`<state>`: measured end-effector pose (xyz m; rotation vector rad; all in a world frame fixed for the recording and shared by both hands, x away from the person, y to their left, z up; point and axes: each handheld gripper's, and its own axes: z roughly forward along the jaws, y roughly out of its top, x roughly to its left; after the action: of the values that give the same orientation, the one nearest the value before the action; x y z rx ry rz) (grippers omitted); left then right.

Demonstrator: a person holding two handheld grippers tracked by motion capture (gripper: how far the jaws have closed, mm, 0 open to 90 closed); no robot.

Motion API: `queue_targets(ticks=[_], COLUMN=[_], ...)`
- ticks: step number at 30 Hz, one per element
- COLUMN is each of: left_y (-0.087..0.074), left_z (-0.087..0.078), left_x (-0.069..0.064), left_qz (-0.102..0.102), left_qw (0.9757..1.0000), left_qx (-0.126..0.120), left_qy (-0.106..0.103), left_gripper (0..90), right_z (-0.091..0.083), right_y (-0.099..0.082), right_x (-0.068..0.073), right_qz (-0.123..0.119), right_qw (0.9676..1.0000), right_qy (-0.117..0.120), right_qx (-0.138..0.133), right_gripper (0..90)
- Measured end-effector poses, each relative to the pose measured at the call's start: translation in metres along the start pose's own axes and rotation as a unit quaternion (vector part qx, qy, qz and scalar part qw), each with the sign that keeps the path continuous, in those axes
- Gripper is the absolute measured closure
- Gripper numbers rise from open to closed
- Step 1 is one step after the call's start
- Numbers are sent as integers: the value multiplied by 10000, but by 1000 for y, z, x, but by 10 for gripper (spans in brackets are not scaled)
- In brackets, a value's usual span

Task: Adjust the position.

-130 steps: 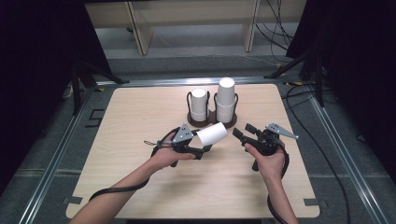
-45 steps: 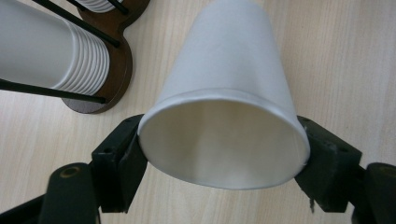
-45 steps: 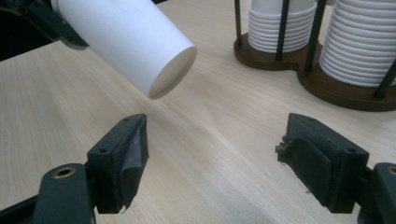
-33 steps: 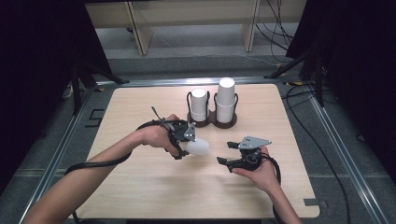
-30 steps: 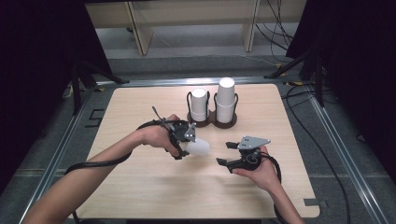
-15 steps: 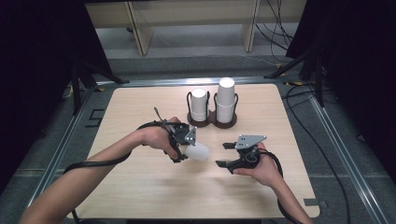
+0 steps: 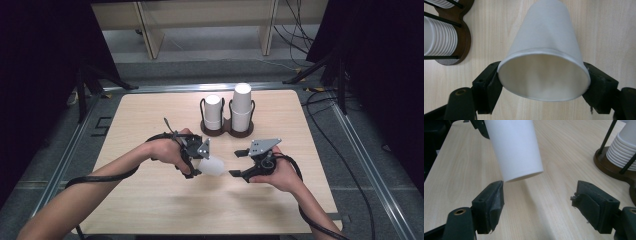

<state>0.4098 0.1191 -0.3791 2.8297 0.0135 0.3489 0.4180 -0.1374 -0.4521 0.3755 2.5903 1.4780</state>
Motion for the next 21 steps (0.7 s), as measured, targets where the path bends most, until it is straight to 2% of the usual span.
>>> queue_targets(ticks=[2,10,13,19,20,21], left_y=[-1,-1,0,0,0,1], left_z=[0,-2,-2,-3,-2,-3], left_x=[-1,-3,-4,-2,-2,-2], left_qz=[-24,-44,26,50,54,58], left_qw=[10000,9999,9997,9995,9994,9994], left_qx=[14,125,226,320,331,341], left_qy=[-30,-64,-74,-51,-62,-69], left_gripper=[240,242,242,243,243,243], right_z=[1,5,7,9,9,10], right_y=[2,10,13,20,21,22], right_x=[1,6,7,8,8,9], right_qz=[67,-116,-222,-242,-322,-268], right_qw=[9999,9995,9992,9987,9985,9985], right_qy=[61,154,181,246,234,262], right_qx=[54,245,293,384,381,392], right_gripper=[240,240,240,240,240,240])
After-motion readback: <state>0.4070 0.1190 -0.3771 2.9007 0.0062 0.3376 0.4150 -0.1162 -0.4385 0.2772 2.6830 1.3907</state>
